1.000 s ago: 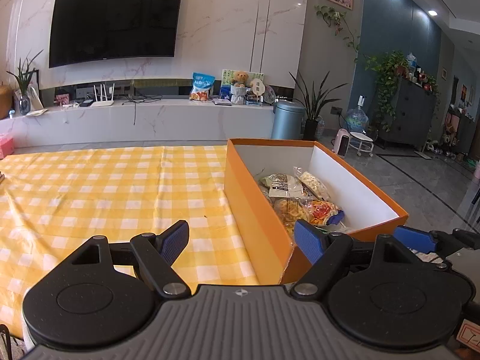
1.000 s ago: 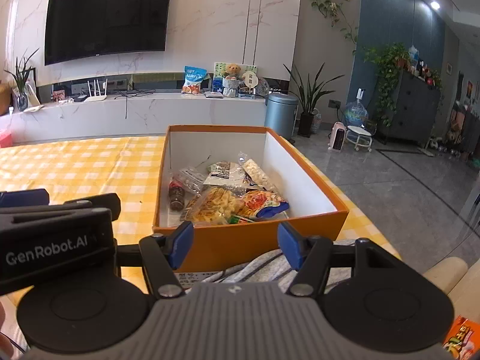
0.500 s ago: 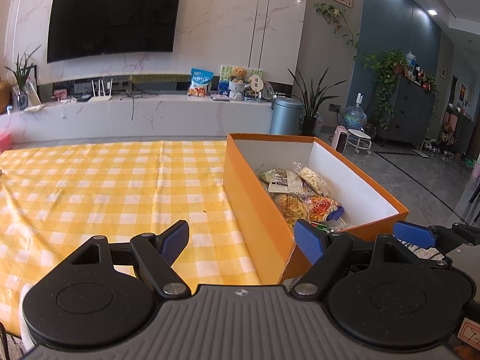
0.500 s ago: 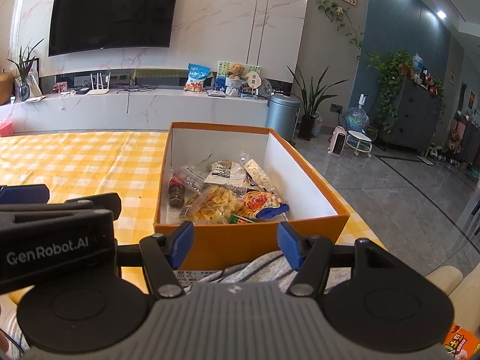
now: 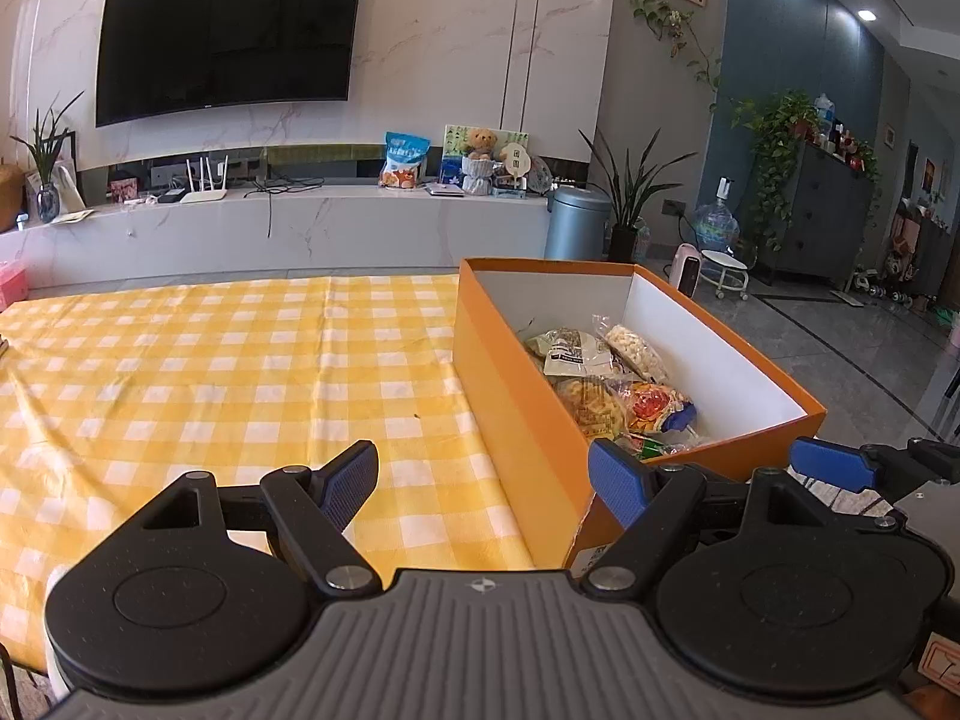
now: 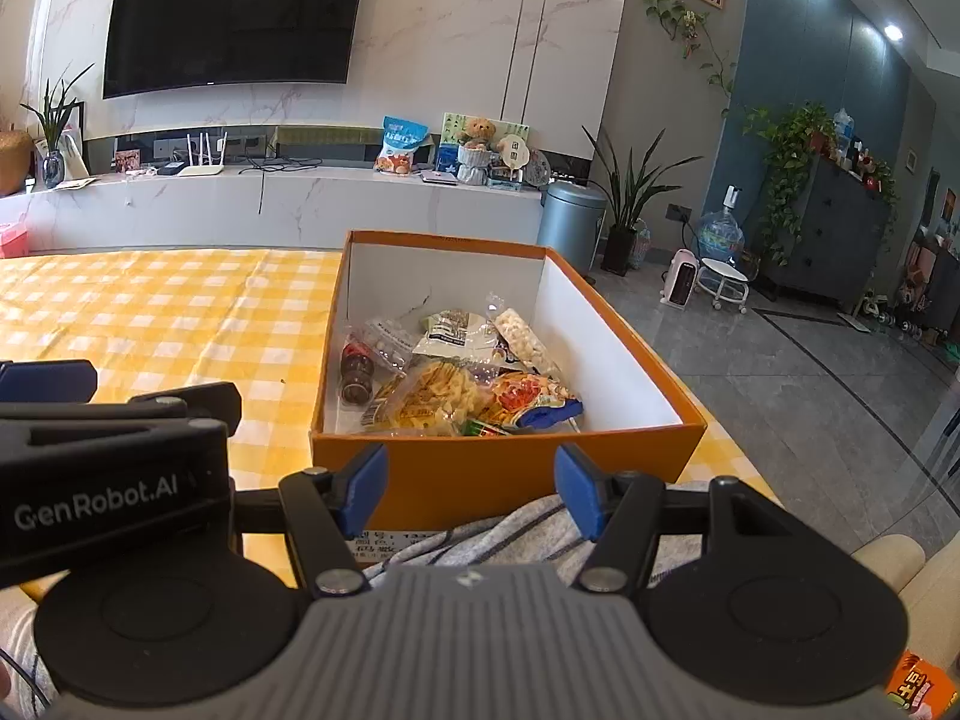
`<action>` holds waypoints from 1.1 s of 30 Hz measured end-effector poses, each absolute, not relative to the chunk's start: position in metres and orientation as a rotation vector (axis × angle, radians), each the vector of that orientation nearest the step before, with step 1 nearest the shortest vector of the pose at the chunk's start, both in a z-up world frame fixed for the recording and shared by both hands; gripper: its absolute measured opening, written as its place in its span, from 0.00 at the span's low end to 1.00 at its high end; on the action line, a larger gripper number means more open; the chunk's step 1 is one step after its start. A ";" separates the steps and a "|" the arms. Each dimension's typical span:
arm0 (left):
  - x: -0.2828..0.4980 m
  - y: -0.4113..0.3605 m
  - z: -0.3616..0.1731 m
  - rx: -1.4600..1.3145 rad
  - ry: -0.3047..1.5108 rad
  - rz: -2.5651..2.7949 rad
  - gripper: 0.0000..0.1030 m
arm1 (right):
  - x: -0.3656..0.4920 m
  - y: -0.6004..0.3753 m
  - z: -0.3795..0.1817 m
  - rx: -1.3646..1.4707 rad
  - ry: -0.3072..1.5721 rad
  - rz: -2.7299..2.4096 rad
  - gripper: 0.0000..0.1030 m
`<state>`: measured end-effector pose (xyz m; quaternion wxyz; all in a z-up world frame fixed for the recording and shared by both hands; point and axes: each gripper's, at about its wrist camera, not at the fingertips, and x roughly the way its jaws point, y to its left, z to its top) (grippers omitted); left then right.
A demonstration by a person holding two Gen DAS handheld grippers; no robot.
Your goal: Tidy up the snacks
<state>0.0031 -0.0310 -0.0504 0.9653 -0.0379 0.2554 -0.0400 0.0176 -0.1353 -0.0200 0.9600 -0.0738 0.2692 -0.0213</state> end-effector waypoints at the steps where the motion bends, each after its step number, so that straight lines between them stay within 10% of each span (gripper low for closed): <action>1: 0.003 -0.031 -0.051 -0.075 0.516 -0.081 0.91 | 0.018 -0.135 -0.020 -0.150 0.546 -0.043 0.59; 33: 0.002 -0.029 -0.056 -0.089 0.526 -0.082 0.91 | 0.022 -0.136 -0.027 -0.157 0.559 -0.037 0.59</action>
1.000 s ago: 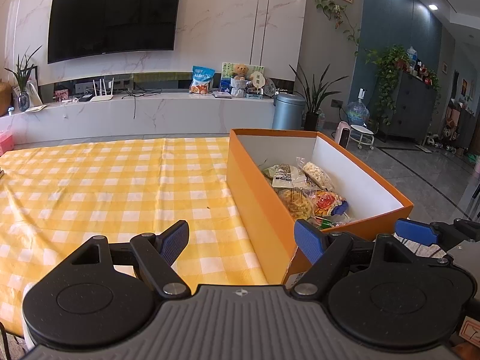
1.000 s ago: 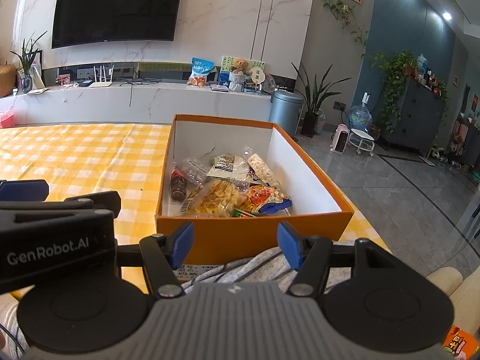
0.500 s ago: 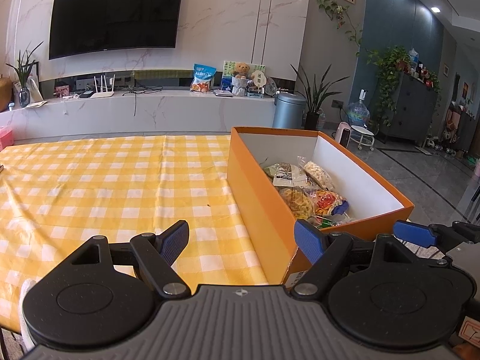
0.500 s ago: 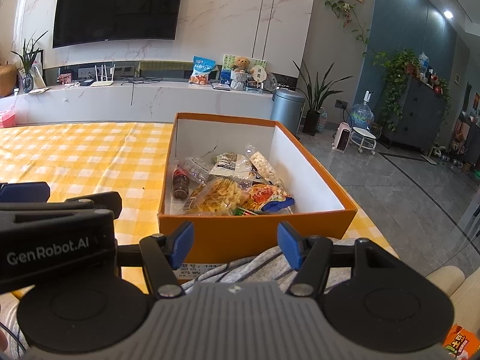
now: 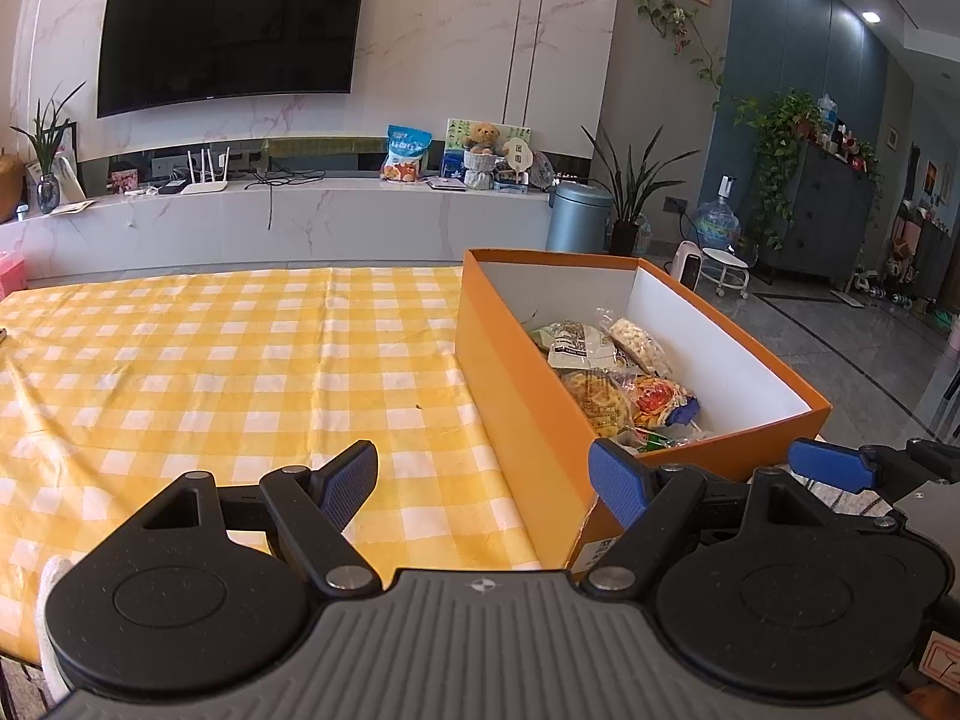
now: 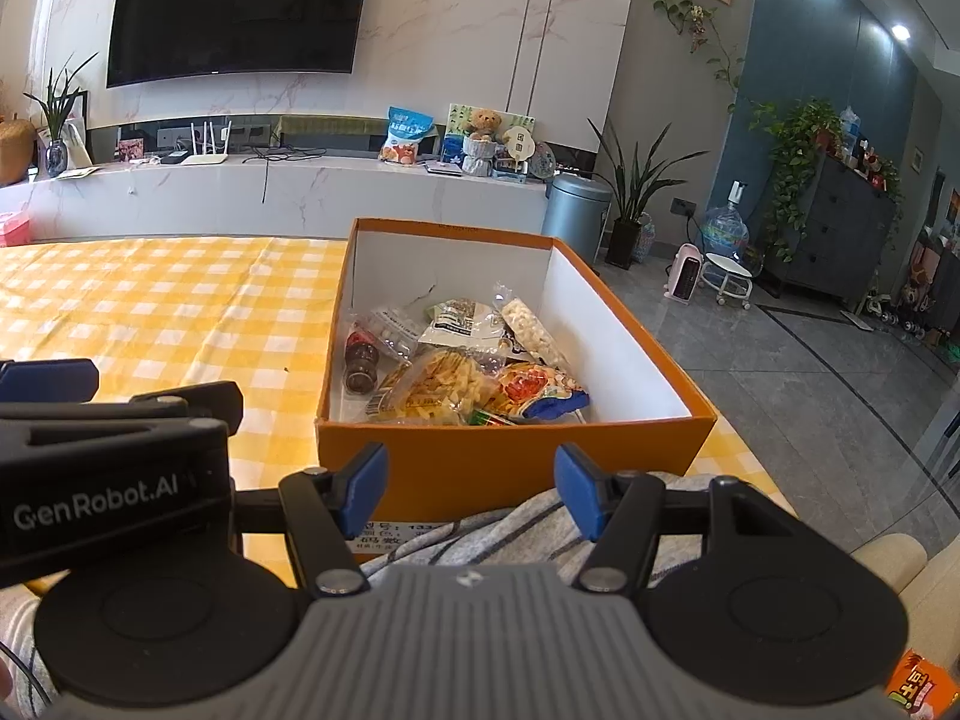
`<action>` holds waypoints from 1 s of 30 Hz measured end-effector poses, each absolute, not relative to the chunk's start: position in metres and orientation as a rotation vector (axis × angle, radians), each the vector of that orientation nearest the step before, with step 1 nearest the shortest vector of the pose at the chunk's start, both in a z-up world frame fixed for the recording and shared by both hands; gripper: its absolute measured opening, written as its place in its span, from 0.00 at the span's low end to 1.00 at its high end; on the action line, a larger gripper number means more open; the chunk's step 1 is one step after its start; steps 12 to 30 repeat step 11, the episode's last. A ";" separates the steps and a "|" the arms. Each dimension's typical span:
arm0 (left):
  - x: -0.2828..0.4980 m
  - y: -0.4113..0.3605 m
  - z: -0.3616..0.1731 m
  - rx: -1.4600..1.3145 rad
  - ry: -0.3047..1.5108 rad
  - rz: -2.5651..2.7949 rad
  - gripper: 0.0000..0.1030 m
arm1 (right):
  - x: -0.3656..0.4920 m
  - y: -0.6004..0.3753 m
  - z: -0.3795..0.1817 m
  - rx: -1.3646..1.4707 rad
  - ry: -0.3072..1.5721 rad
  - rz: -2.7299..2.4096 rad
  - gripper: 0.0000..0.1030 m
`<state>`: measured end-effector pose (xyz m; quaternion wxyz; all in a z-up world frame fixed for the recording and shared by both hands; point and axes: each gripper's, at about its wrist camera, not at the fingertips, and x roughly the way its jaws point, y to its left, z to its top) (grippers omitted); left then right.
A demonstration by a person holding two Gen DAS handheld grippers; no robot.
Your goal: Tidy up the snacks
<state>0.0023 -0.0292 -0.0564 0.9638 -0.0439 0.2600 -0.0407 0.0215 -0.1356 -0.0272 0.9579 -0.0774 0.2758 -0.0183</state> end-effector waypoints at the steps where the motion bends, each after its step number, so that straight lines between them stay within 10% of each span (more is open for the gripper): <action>1: 0.002 -0.029 -0.056 -0.088 0.526 -0.082 0.92 | 0.022 -0.136 -0.027 -0.157 0.559 -0.037 0.59; 30: 0.004 -0.028 -0.058 -0.090 0.536 -0.071 0.92 | 0.021 -0.138 -0.028 -0.155 0.562 -0.034 0.59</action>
